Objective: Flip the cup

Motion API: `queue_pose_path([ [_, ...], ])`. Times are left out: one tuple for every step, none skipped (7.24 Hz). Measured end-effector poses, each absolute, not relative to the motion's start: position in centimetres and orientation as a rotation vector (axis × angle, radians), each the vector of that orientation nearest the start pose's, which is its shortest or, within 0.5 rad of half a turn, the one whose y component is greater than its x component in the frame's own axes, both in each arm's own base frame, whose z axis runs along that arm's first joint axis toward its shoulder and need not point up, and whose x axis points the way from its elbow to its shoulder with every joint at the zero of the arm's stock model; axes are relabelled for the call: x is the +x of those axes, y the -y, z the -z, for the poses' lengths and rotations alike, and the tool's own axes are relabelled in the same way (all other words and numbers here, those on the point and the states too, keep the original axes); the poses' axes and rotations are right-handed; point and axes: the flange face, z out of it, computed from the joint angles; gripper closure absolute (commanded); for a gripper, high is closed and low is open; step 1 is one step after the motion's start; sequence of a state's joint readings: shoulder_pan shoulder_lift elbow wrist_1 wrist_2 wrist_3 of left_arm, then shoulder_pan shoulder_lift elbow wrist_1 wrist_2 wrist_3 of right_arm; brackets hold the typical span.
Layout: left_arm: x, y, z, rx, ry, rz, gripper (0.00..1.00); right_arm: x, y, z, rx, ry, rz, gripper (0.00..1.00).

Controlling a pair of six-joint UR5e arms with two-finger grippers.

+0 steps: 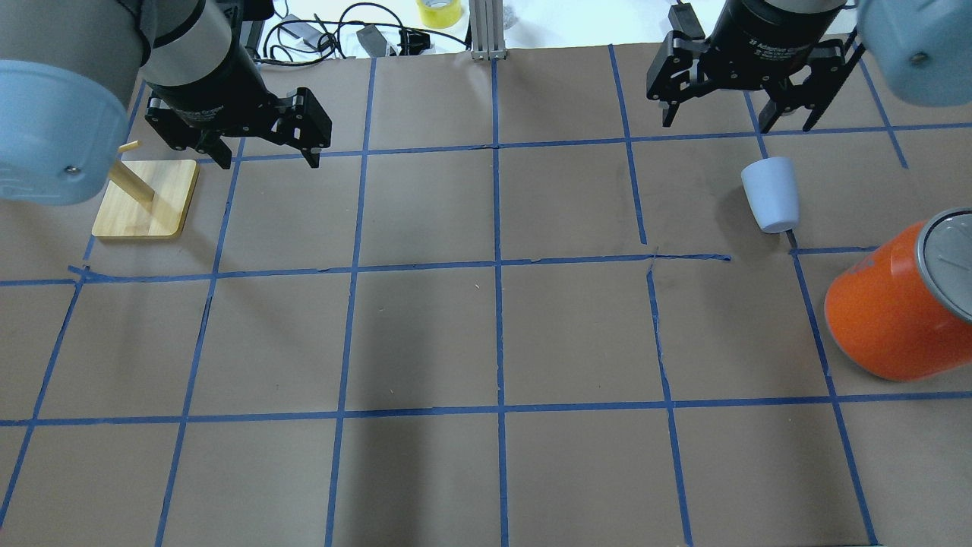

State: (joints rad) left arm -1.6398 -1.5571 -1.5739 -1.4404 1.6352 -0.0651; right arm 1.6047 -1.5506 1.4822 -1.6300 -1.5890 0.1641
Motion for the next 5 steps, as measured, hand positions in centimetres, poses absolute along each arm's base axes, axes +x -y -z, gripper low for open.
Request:
queue_pose_path([
  [-16.1,48.9,-50.7,-0.001,-3.079,0.224,0.0,14.9,50.9,-52.8,0.185,-3.13,0.215,0.0],
  [-16.1,48.9,-50.7,-0.002,-3.078,0.224,0.0,14.9,51.0,-52.5,0.174,-3.134,0.206,0.0],
  [-16.1,48.9,-50.7,-0.002,-3.078,0.224,0.0,14.6,51.4,-51.9,0.155,-3.153,0.193,0.0],
  [-16.1,48.9,-50.7,-0.002,-3.077,0.224,0.0,13.7,52.2,-51.3,0.133,-3.182,0.183,0.0],
  [-16.1,48.9,-50.7,-0.002,-3.077,0.224,0.0,12.2,53.4,-50.5,0.137,-3.199,0.16,0.0],
])
